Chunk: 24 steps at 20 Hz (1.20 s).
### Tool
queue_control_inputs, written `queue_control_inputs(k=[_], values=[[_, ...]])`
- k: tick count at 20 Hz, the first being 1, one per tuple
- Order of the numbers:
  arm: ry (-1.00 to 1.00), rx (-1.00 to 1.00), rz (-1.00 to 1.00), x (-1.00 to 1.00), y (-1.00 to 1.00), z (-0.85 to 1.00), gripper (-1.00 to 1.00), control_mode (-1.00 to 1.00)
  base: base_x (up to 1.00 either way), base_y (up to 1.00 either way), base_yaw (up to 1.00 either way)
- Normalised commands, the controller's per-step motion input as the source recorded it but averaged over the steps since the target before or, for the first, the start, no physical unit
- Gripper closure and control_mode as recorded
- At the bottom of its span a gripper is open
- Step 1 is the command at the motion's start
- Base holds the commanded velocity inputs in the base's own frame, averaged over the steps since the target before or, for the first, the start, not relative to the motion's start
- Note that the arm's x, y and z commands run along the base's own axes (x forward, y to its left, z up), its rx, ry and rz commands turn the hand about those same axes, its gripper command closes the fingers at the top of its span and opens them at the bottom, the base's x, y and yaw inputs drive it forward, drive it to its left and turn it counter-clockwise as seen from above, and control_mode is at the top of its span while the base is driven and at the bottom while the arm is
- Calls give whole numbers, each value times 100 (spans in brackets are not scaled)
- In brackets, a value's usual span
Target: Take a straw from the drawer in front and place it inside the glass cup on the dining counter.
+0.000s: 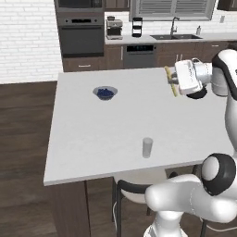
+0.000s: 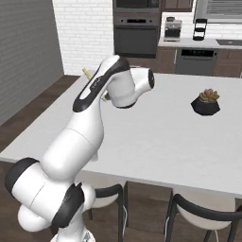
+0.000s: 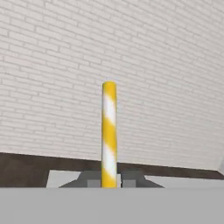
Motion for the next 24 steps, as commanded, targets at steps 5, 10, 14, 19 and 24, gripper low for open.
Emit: queue_control_inputs(k=[5, 10, 14, 19, 24], values=[[-8, 8, 19, 28, 5, -24, 100, -100, 0, 0, 0], [-2, 9, 18, 24, 0, -45, 100, -100, 0, 0, 0], [6, 13, 10, 8, 0, -52, 100, -100, 0, 0, 0], [13, 10, 1, 1, 4, -48, 100, -100, 0, 0, 0], [11, 11, 0, -3, 28, -53, 100, -100, 0, 0, 0]])
